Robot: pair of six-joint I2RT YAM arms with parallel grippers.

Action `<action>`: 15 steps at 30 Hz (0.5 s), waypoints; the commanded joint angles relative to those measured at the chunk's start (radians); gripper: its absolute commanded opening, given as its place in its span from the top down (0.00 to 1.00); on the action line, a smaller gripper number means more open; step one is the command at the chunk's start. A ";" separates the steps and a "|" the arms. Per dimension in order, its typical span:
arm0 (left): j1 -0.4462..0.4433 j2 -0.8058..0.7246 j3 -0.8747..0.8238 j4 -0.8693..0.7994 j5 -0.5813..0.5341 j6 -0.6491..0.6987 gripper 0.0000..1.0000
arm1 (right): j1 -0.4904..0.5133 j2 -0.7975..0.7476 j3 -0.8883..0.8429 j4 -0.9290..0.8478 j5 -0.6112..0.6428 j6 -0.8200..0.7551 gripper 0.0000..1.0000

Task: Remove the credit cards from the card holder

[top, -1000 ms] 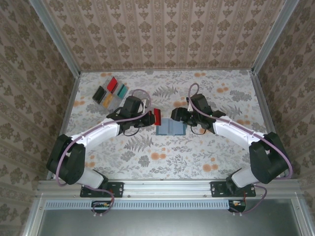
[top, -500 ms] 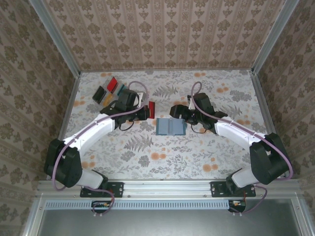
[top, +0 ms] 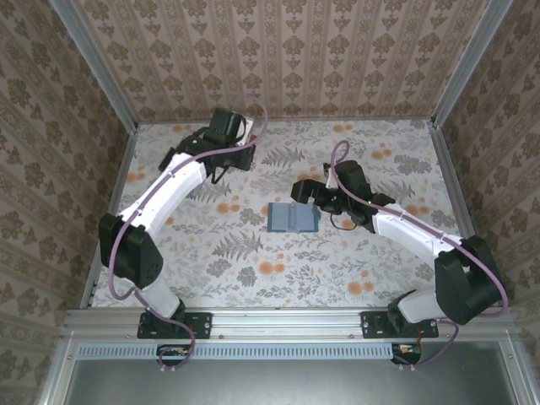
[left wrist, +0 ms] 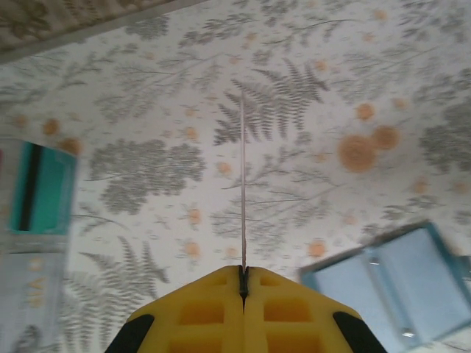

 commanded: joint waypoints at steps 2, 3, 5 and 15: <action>0.098 0.020 0.059 -0.076 -0.056 0.173 1.00 | -0.007 -0.031 -0.020 -0.049 0.031 -0.045 0.00; 0.127 0.023 0.064 -0.073 -0.035 0.195 1.00 | -0.008 -0.028 -0.019 -0.053 0.033 -0.047 0.00; 0.186 0.033 0.079 -0.076 0.017 0.229 1.00 | -0.008 -0.021 -0.017 -0.055 0.030 -0.050 0.00; 0.400 0.145 0.151 -0.085 0.175 0.374 1.00 | -0.008 0.027 -0.008 -0.055 0.016 -0.032 0.00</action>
